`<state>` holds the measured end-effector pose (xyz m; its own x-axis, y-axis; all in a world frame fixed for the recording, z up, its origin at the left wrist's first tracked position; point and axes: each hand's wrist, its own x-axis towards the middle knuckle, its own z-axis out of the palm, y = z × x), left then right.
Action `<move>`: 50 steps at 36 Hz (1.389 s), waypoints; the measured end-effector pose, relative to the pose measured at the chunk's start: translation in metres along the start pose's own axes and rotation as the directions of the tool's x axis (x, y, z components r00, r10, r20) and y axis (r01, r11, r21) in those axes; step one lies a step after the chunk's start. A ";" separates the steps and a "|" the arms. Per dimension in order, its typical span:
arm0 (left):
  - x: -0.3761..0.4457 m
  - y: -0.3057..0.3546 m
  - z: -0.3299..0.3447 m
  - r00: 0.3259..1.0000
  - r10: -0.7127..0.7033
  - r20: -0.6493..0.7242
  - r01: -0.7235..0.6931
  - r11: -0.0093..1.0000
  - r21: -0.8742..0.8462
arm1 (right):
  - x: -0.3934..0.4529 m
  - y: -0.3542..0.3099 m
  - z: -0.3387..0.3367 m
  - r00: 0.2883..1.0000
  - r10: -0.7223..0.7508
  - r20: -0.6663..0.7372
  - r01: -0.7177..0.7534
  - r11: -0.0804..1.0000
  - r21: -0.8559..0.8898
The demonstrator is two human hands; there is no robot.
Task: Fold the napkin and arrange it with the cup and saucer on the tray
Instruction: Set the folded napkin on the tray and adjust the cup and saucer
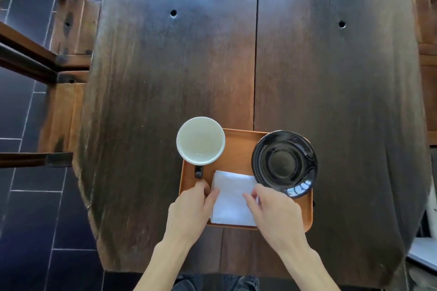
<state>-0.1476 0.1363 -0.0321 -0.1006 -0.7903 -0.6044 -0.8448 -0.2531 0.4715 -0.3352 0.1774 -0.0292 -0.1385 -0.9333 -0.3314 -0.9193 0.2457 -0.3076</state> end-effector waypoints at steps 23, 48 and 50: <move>-0.015 -0.018 0.022 0.994 -0.054 -0.092 0.016 0.928 -0.372 | 0.069 -0.042 -0.005 0.915 -0.368 0.166 0.377 0.926 -0.025; -0.024 -0.011 0.018 0.992 0.081 -0.095 -0.093 0.987 -0.133 | 0.069 -0.054 -0.010 0.920 -0.313 0.235 0.346 0.931 -0.116; -0.024 -0.012 0.018 0.989 0.099 -0.106 -0.109 0.990 -0.088 | 0.068 -0.056 -0.009 0.925 -0.318 0.207 0.347 0.930 -0.122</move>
<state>-0.1449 0.1685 -0.0350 -0.1276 -0.8661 -0.4834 -0.7791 -0.2141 0.5893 -0.2967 0.0983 -0.0268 0.2407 -0.8872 -0.3936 -0.9478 -0.1274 -0.2925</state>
